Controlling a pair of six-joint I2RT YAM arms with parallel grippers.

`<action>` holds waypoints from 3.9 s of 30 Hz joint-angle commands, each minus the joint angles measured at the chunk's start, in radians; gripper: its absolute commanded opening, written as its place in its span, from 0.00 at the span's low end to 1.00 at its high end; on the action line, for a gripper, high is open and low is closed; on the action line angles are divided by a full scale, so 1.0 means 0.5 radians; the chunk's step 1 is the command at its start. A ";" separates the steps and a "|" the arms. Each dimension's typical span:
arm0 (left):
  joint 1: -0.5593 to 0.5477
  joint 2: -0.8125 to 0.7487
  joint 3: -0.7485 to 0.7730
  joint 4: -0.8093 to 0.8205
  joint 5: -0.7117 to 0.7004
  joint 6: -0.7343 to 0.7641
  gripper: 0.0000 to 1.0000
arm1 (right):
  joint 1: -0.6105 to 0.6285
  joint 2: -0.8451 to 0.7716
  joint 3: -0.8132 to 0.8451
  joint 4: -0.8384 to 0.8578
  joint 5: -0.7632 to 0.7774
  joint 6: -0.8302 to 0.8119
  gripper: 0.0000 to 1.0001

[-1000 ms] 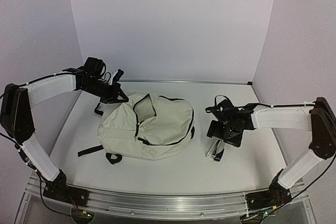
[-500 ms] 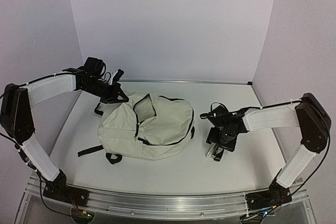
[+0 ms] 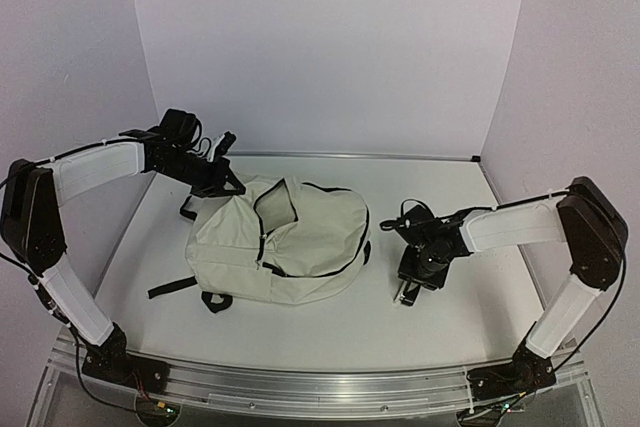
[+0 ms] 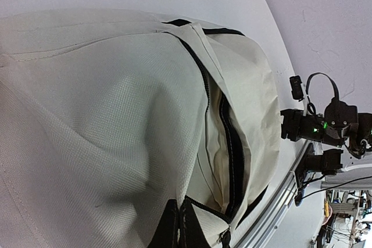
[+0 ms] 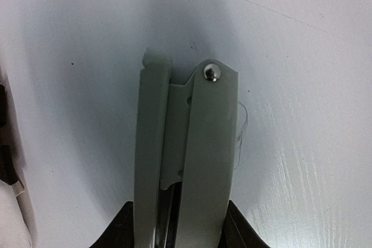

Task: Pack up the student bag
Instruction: Pick up the stationery from the center of the board, then place the stationery in the student bag.

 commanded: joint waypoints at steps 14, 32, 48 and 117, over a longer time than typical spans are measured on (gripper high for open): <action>-0.431 -0.269 0.312 -0.169 -1.265 0.153 0.65 | 0.006 -0.657 0.345 -0.068 0.348 -0.433 0.33; -0.994 0.345 0.644 -0.605 -2.054 -0.232 0.67 | 0.042 -0.609 0.459 0.289 0.158 -0.648 0.30; -1.040 0.605 0.674 -0.609 -2.641 -0.089 0.59 | 0.046 -0.604 0.390 0.377 0.108 -0.623 0.30; -1.020 0.142 0.312 -0.526 -2.034 -0.305 0.75 | 0.389 0.701 1.347 0.663 -0.278 -0.338 0.22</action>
